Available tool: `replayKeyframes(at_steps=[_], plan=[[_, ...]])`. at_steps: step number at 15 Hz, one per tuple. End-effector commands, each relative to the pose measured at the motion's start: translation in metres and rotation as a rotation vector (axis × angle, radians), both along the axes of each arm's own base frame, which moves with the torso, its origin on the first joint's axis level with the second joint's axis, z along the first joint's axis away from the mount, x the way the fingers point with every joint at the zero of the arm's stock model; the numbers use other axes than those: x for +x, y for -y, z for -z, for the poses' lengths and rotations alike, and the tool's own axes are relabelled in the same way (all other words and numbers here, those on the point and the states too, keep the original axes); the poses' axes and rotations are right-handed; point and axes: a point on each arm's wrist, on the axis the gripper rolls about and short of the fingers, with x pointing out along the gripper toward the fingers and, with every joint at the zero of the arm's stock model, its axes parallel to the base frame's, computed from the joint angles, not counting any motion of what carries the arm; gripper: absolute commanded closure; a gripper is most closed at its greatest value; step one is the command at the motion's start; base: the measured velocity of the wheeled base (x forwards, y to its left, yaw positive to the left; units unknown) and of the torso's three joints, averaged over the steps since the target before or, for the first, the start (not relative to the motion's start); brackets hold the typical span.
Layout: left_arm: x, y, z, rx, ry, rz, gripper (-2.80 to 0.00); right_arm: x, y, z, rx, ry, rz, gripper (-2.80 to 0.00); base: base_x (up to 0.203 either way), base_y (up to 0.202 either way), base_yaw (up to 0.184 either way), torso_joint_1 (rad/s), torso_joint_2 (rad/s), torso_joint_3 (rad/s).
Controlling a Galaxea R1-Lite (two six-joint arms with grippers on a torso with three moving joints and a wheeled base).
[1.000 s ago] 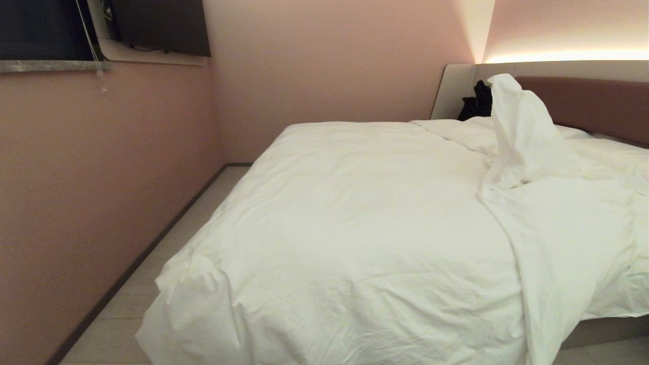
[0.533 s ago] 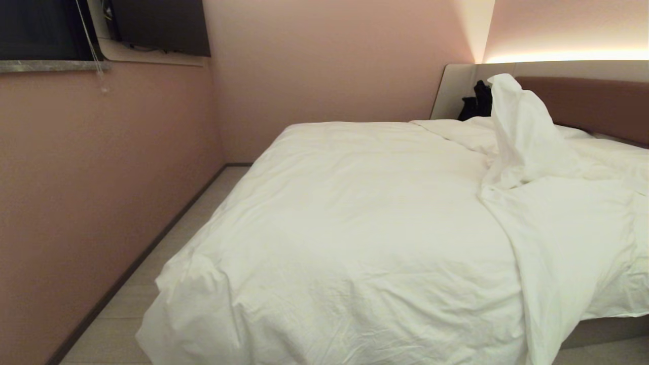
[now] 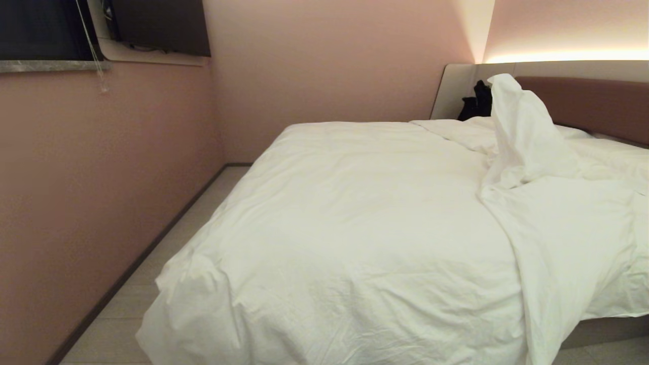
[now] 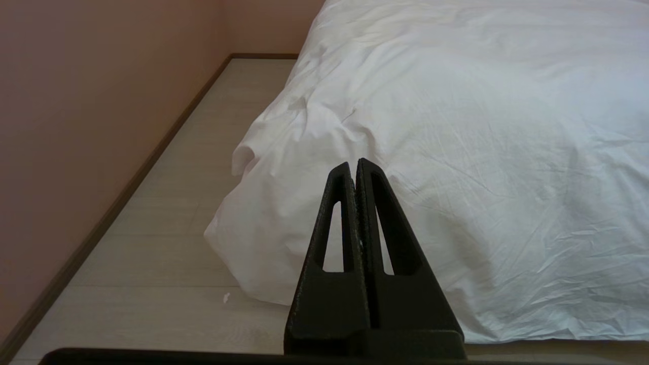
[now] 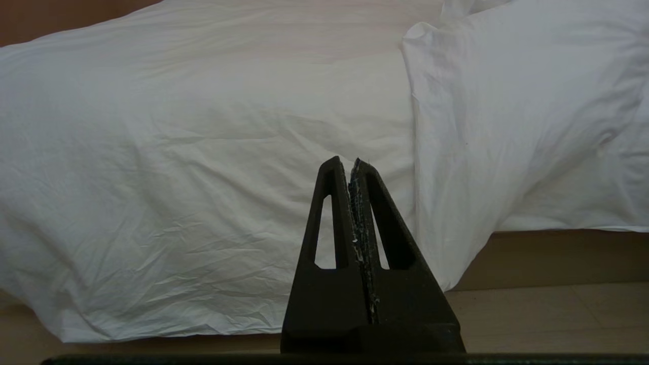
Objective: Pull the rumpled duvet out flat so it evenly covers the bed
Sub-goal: Hold the folded corner of the quilt
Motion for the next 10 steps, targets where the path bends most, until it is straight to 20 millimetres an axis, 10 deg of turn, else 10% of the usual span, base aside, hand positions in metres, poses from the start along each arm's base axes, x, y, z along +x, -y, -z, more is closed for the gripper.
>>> replayKeyframes(at_steps=[1, 10], plan=[[0.0, 0.0, -0.0005, 0.002, 0.001, 0.0, 0.0, 0.0, 0.0, 0.0, 0.0, 0.0, 0.0, 0.0, 0.0, 0.0, 0.0, 0.0, 0.0, 0.0], [0.0, 0.0, 0.0, 0.011, -0.003, 0.0, 0.0, 0.0, 0.0, 0.0, 0.0, 0.0, 0.0, 0.0, 0.0, 0.0, 0.0, 0.0, 0.0, 0.0]])
